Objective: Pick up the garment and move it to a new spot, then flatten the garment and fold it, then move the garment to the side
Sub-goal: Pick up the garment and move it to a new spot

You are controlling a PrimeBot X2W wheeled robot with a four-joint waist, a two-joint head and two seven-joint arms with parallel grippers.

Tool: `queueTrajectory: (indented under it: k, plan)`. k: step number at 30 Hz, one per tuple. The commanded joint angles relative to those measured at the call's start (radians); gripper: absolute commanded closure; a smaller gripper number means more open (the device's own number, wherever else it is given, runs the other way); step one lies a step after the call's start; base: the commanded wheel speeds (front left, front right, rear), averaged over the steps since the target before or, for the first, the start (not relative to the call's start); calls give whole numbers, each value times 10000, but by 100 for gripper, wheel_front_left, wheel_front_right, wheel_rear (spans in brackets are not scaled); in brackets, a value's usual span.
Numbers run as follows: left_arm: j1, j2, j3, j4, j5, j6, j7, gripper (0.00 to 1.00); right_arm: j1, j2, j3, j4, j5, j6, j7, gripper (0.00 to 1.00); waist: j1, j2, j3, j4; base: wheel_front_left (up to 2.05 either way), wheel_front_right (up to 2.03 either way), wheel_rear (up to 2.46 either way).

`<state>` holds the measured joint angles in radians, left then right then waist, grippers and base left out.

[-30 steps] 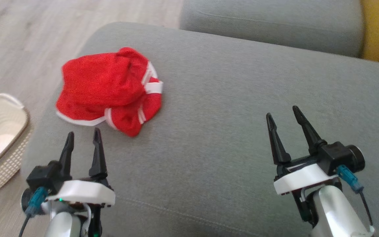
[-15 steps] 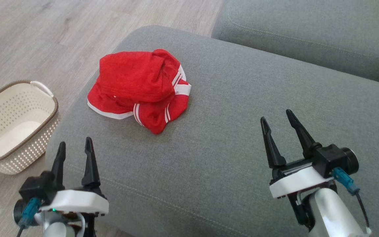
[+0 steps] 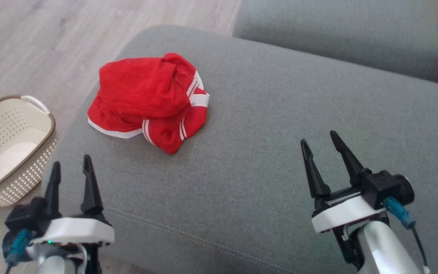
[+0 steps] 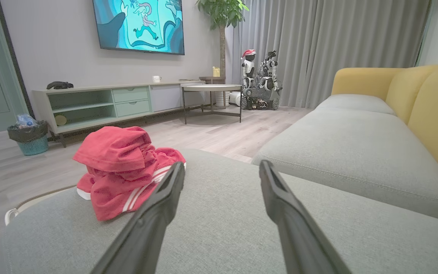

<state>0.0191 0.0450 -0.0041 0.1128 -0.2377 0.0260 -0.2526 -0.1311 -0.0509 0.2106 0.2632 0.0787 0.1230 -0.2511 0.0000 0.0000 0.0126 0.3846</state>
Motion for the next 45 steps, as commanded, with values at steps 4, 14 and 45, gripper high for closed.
queueTrajectory:
  k: [4,14,45]
  plan:
    - [-761,53,609,-385,21,-122,-92,0,-495,7,-174,-486,-285,77,-107,0,0,0,555,-369,0,0,0]
    - [-3002,492,943,1010,-167,-1151,-64,0,-843,7,-1633,-1571,-1158,77,-55,0,0,0,2315,-886,0,0,0]
    - [-8017,2394,479,6546,-1167,-1534,120,100,-1356,7,-1625,-2423,-1165,77,206,0,0,0,3230,-2145,0,0,0]
